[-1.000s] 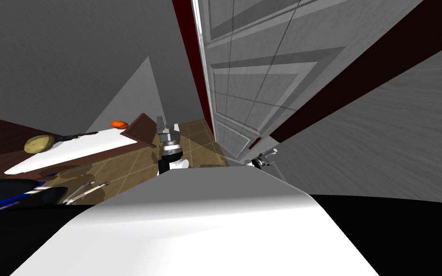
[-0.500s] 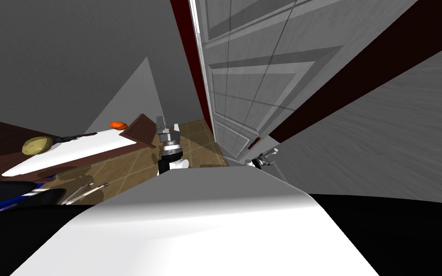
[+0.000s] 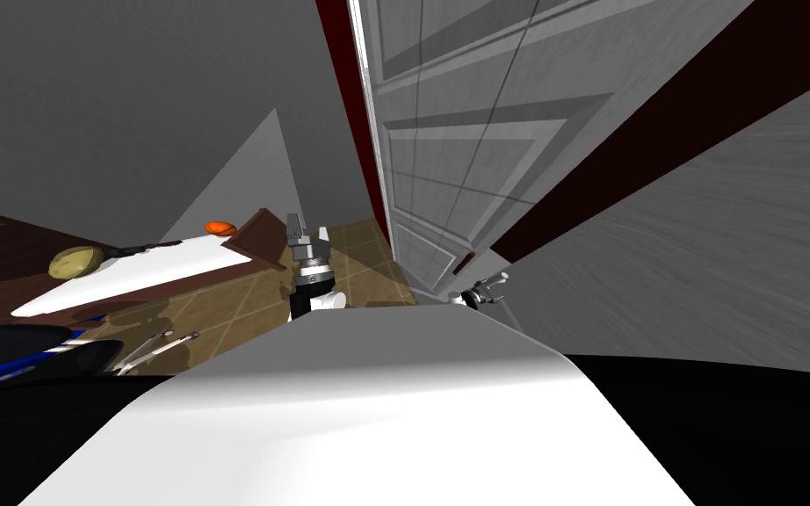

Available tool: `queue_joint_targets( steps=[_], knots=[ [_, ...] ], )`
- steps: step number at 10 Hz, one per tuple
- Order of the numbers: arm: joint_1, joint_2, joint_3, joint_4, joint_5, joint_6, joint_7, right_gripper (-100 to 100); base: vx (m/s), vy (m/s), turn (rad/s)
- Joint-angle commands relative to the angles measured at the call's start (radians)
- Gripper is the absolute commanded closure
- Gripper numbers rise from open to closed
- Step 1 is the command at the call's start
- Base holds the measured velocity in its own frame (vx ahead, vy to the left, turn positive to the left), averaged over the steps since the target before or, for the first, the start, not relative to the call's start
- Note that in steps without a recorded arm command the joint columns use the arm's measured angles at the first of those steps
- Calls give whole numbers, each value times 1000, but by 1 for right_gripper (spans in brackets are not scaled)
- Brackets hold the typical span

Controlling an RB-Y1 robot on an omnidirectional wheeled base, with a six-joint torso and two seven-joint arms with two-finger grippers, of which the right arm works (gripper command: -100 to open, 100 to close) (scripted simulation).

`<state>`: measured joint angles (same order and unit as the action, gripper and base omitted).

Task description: Push the door open

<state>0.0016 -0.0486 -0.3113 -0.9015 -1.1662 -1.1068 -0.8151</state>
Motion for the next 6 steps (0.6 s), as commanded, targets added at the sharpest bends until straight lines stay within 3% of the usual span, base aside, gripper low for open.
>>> queue_joint_targets(
  steps=[1, 4, 6],
  knots=[
    [19, -17, -28, -9, -16, -28, 2, 100, 67, -146, 23],
    [20, -20, -42, -4, -30, -43, 5, 100, 23, -118, 0],
    [20, -22, -49, -1, -38, -51, 6, 100, 14, -44, 13]
  ],
)
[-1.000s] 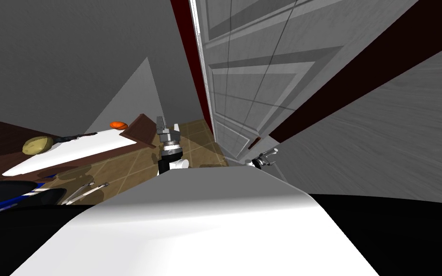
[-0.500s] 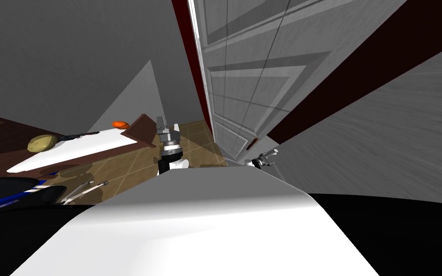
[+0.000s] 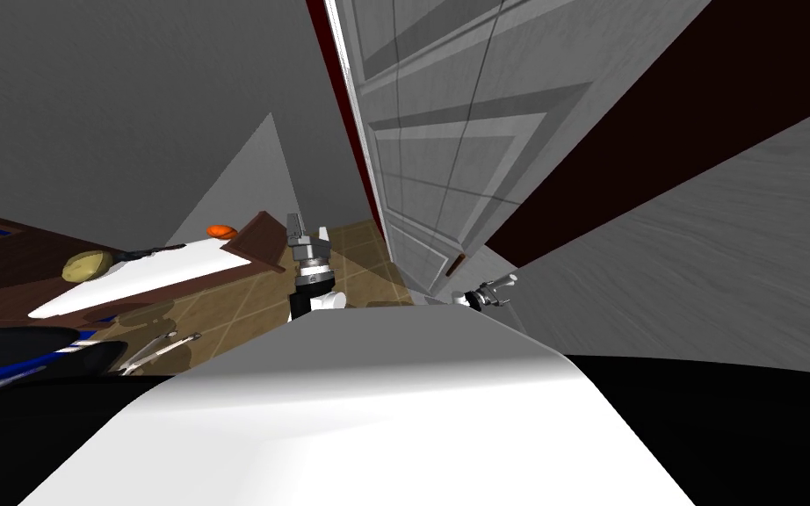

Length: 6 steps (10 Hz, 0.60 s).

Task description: Push the door open

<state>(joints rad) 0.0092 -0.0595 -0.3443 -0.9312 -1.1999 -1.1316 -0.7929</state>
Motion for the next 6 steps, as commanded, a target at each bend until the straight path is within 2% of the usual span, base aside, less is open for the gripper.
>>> queue_joint_targets(
  steps=[1, 2, 5, 6],
  knots=[
    [12, -11, -16, 29, -4, -26, -16, 100, 0, 0, 0],
    [12, -13, -24, 32, -12, -34, -15, 100, 5, -25, 22],
    [12, -13, -24, 32, -12, -34, -15, 100, 4, -19, 5],
    [12, -15, -32, 35, -20, -44, -13, 100, 7, -28, 50]
  ],
)
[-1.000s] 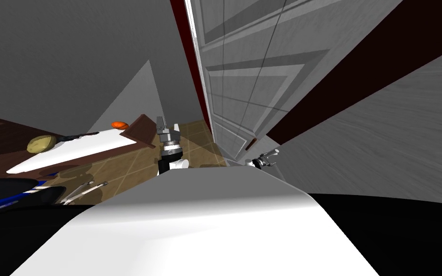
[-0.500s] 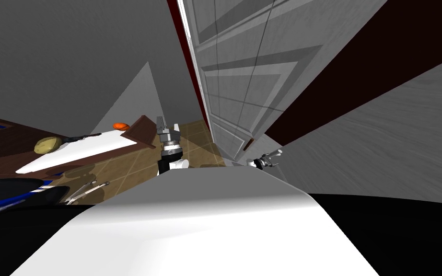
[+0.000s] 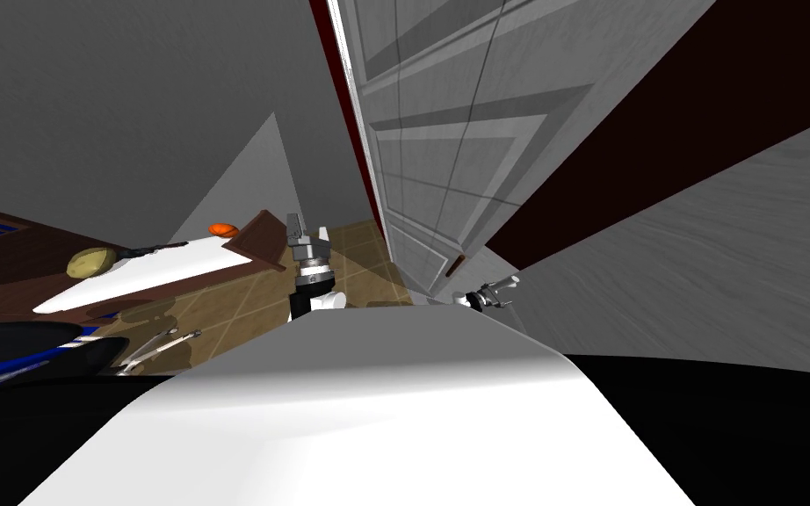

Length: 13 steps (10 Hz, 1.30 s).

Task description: Push the door open

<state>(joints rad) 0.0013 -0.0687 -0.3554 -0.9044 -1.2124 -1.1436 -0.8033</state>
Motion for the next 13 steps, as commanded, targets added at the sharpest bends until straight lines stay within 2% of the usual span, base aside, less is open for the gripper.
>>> queue_joint_targets(
  steps=[1, 7, 13],
  knots=[
    [20, -5, -21, 8, -8, -32, -3, 100, 18, -38, -7],
    [19, -10, -47, 18, -36, -61, 2, 100, 16, -45, 11],
    [19, -10, -47, 18, -36, -61, 2, 100, 3, -13, -1]
  ],
)
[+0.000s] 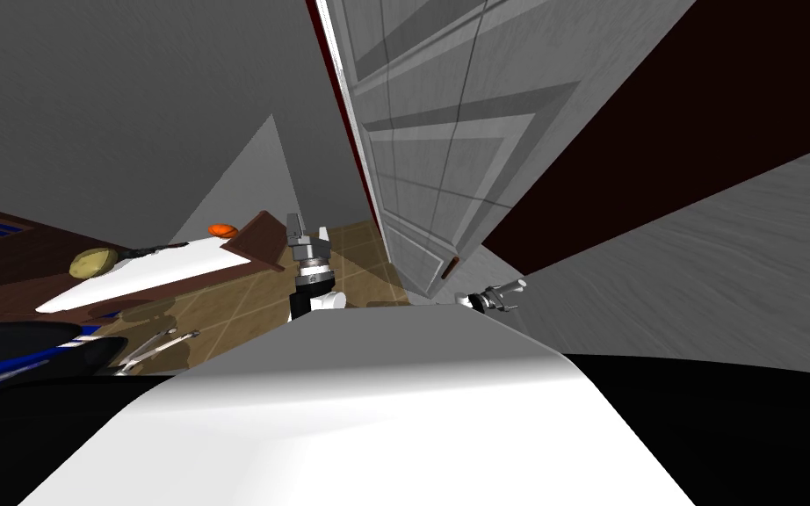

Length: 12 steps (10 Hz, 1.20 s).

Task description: Push the door open

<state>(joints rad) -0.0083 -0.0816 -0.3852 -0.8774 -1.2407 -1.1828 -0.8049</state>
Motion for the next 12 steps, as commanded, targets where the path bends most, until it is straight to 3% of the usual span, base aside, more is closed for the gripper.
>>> queue_joint_targets(
  steps=[1, 4, 12],
  knots=[
    [29, 3, -17, -9, -7, -22, 4, 100, 0, 0, 0],
    [28, 1, -36, -2, -27, -43, 7, 100, 20, -28, 22],
    [28, 0, -46, 1, -37, -54, 9, 100, 7, -27, 5]
  ],
)
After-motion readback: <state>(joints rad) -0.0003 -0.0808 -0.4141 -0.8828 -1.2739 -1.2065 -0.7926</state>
